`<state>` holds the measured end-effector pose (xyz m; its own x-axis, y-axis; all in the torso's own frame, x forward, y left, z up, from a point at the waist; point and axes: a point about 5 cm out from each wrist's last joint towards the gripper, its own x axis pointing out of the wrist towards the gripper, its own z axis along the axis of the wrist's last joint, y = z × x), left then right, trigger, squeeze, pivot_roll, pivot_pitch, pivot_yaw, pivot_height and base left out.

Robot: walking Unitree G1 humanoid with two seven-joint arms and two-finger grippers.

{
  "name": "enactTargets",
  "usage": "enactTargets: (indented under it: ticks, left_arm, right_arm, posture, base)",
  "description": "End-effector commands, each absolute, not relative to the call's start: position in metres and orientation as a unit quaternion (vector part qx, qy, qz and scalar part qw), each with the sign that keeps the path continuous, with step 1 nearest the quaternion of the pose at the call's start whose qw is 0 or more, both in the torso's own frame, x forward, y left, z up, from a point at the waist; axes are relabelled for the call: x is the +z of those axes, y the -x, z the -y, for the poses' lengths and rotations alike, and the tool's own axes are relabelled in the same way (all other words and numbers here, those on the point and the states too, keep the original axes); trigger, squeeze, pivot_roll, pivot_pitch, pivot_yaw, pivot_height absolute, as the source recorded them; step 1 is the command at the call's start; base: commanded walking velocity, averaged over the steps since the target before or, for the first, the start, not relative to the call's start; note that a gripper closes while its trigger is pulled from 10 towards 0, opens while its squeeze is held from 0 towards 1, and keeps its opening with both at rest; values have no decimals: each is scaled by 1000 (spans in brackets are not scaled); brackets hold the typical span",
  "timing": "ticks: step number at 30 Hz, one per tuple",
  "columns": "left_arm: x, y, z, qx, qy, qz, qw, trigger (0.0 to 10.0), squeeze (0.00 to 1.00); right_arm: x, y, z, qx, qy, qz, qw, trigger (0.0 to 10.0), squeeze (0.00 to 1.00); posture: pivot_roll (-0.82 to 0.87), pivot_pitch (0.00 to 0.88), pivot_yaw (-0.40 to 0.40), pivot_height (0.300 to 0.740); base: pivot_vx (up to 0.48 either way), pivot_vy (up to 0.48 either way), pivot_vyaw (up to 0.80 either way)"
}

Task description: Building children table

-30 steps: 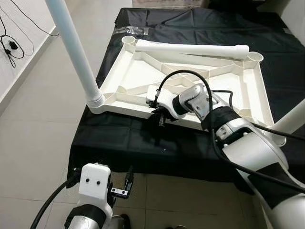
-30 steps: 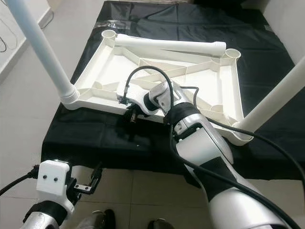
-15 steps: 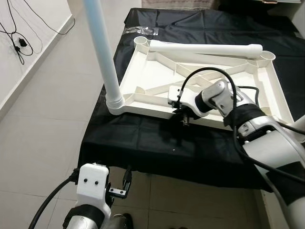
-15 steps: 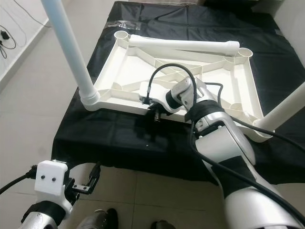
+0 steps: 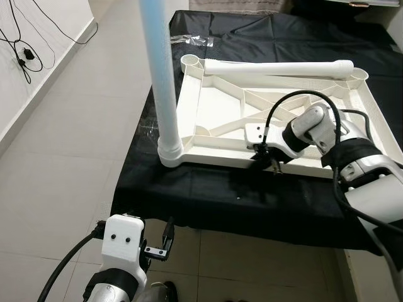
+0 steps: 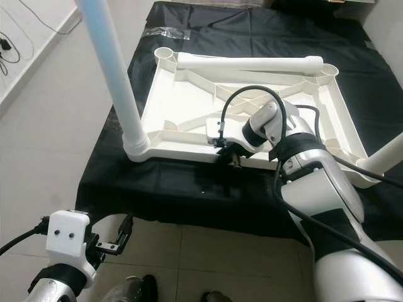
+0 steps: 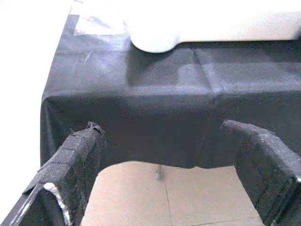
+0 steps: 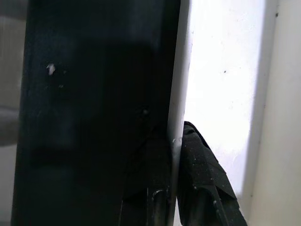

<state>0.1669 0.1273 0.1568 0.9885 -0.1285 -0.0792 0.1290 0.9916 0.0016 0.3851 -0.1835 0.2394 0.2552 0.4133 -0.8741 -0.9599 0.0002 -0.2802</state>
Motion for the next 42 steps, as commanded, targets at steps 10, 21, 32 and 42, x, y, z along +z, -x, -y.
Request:
enactTargets:
  ticks: [10,21,32,42]
  left_arm:
    - [151,-166,-127,-65,-6,-52,997,10000,0]
    - [151,-166,-126,-64,-6,-51,997,10000,0]
    - [151,-168,-126,-64,-8,-50,997,10000,0]
    - [150,-172,-126,-69,-17,-43,997,10000,0]
  right_arm:
    - [211,-372,204,556,487,-380,556,0,0]
    - [209,-370,215,541,523,-401,523,0,0]
    - [208,-369,205,574,490,-377,537,10000,1000]
    - [232,-372,196,609,406,-303,611,10000,0]
  posture:
    - [75,259,-57,740]
    - [76,257,-61,740]
    - [75,248,-60,740]
    - [71,224,-53,740]
  base:
    - [0,0,0]
    - [0,0,0]
    - [0,0,0]
    - [0,0,0]
